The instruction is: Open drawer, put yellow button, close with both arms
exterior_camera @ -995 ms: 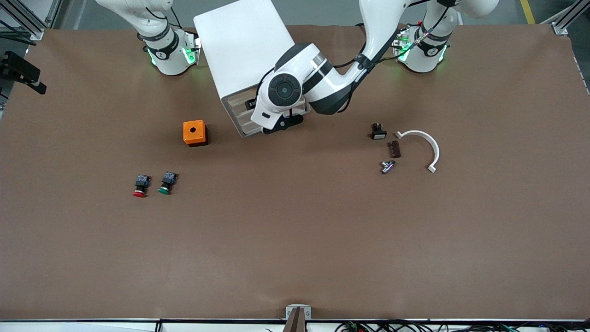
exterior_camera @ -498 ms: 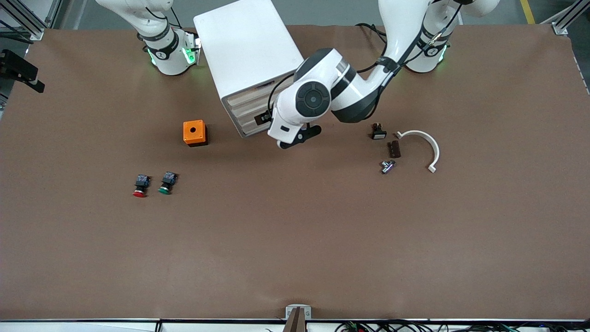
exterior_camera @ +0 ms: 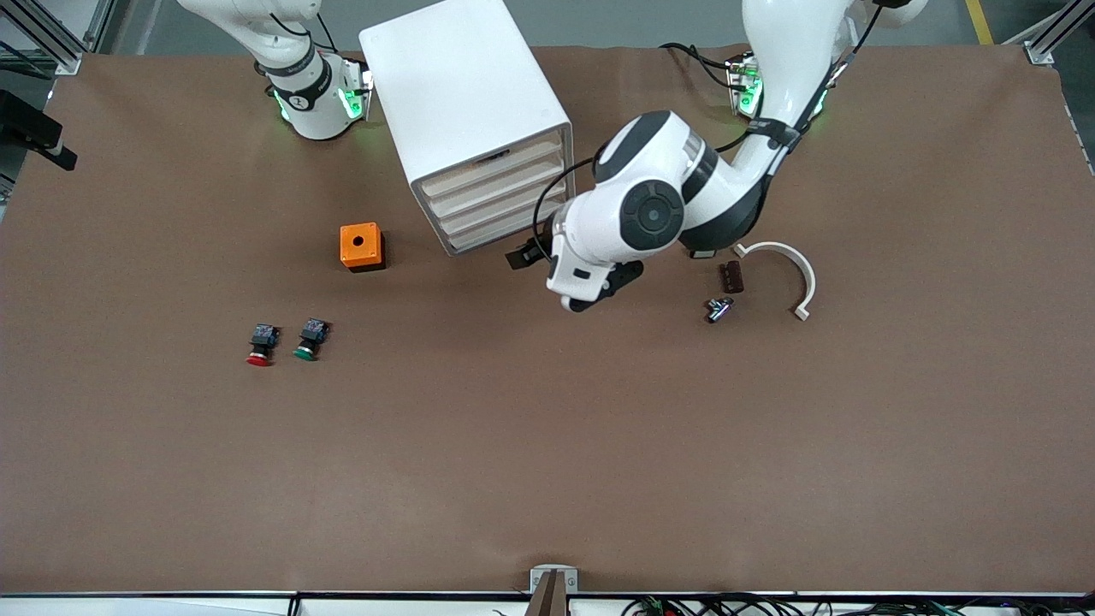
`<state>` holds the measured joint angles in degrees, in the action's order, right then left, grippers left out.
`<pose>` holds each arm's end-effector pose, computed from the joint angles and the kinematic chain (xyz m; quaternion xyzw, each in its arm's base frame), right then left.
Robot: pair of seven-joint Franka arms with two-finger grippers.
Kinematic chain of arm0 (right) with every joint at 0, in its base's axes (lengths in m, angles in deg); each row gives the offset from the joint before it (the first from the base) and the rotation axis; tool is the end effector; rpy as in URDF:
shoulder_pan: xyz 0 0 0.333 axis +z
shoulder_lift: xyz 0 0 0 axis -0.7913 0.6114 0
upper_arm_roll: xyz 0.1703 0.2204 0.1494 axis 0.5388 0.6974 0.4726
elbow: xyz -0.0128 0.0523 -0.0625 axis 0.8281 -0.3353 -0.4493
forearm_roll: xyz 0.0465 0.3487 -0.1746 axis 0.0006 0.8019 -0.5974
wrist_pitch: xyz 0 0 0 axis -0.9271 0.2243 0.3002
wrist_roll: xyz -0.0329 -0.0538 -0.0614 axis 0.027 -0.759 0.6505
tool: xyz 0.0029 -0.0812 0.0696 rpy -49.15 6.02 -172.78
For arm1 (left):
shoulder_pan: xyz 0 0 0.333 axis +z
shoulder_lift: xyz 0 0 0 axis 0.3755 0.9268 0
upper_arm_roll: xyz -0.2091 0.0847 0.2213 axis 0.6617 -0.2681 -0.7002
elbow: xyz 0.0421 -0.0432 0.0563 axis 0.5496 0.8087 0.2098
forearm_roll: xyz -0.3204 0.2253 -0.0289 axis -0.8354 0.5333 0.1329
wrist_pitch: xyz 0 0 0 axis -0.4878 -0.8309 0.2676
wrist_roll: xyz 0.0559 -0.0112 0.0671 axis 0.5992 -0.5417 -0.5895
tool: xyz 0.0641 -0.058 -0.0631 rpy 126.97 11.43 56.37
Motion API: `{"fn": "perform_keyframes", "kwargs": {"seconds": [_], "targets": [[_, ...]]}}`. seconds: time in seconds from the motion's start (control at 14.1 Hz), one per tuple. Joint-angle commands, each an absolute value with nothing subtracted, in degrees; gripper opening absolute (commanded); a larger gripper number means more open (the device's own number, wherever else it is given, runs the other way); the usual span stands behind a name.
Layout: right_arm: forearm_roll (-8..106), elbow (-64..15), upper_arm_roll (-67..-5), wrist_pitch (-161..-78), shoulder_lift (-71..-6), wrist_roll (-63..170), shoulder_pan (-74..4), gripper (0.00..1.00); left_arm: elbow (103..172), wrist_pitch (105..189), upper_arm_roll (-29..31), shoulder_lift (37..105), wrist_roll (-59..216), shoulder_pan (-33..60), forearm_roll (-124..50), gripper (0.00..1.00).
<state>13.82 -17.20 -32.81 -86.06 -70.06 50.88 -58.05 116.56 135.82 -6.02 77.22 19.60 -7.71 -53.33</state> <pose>0.4886 -0.0659 0.6789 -0.9998 -0.0022 0.0063 0.0187 0.5308 -0.4674 0.4056 0.9235 0.2813 -0.2262 0.1301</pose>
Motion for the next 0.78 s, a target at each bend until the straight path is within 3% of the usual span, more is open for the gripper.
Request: {"fn": "perform_keyframes", "kwargs": {"seconds": [0.0, 0.71], "targets": [[14.7, -18.2, -32.6, -85.7, -71.5, 51.3, -58.6, 1.0, 117.6, 135.7, -5.8, 75.9, 20.0, -4.9, -51.5, 1.0], [14.0, -18.2, -32.1, -85.6, -71.6, 51.0, -58.4, 1.0, 118.0, 134.8, -5.3, 74.7, 26.0, 1.7, -42.0, 1.0]]}}
